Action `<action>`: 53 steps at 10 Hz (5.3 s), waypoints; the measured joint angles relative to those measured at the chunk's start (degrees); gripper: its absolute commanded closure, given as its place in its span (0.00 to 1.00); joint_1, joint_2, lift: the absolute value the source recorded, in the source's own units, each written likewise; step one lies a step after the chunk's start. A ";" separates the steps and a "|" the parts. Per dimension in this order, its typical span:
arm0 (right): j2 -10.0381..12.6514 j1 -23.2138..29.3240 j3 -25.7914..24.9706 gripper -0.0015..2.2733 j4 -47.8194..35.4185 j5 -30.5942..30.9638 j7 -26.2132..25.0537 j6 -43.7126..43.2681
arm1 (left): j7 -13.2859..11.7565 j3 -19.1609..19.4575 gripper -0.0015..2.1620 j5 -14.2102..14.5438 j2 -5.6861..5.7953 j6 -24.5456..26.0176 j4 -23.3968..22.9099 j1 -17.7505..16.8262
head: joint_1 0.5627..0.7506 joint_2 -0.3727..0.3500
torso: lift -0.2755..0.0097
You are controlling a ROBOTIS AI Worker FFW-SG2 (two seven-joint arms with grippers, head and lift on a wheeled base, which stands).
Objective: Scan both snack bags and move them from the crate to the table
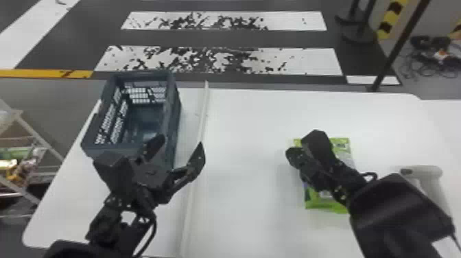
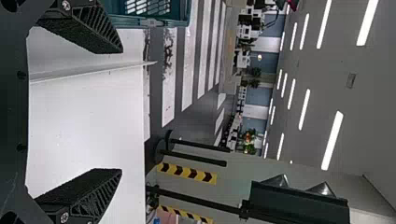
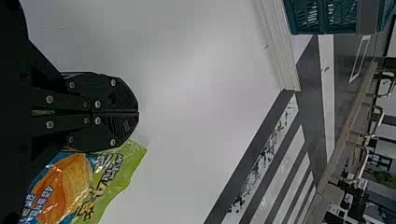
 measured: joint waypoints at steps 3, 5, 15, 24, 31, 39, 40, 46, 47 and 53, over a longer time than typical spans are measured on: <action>-0.80 6.74 -5.90 0.21 -16.09 -8.04 2.01 3.41 | 0.01 -0.03 0.04 -0.03 0.10 0.27 -0.31 0.03 | 0.70 0.59 | 0.66; -1.60 10.18 -13.60 0.11 -25.72 -10.03 2.55 11.94 | 0.02 0.01 0.04 -0.04 0.25 0.45 -0.81 0.08 | 0.70 0.49 | 0.66; -0.43 15.73 -45.64 0.07 -15.96 -16.75 11.49 15.96 | 0.00 0.26 0.04 0.04 0.39 1.37 -0.95 0.06 | 0.70 0.03 | 0.66; -2.04 11.12 -42.36 0.99 -6.48 -12.77 14.32 15.44 | 0.00 0.15 0.04 0.04 0.15 0.86 0.00 -0.06 | 0.70 0.03 | 0.66; 1.51 19.78 -43.36 0.99 -31.29 -13.84 17.32 34.67 | 0.01 0.23 0.04 0.04 0.13 0.86 -0.09 -0.27 | 0.70 0.08 | 0.66; 3.99 24.80 -37.05 0.99 -45.37 -14.84 19.22 49.84 | 0.09 0.42 0.04 0.08 -0.12 0.40 0.41 -0.23 | 0.70 0.26 | 0.66; 3.99 24.73 -36.11 0.99 -45.41 -14.65 19.21 49.85 | 0.09 0.42 0.04 0.09 -0.13 0.37 0.43 -0.23 | 0.70 0.28 | 0.66; 3.82 23.67 -34.42 0.99 -43.10 -13.13 19.13 49.33 | 0.09 0.41 0.04 0.07 -0.20 0.33 0.51 -0.23 | 0.70 0.29 | 0.66; 3.82 23.67 -34.38 0.99 -43.06 -13.07 19.13 49.33 | 0.09 0.35 0.04 0.07 -0.22 0.33 0.51 -0.23 | 0.70 0.29 | 0.66; 1.82 18.68 -41.10 0.99 -32.75 -14.84 14.98 35.27 | 0.00 -0.16 0.04 0.04 -0.14 0.51 0.30 -0.21 | 0.70 0.13 | 0.66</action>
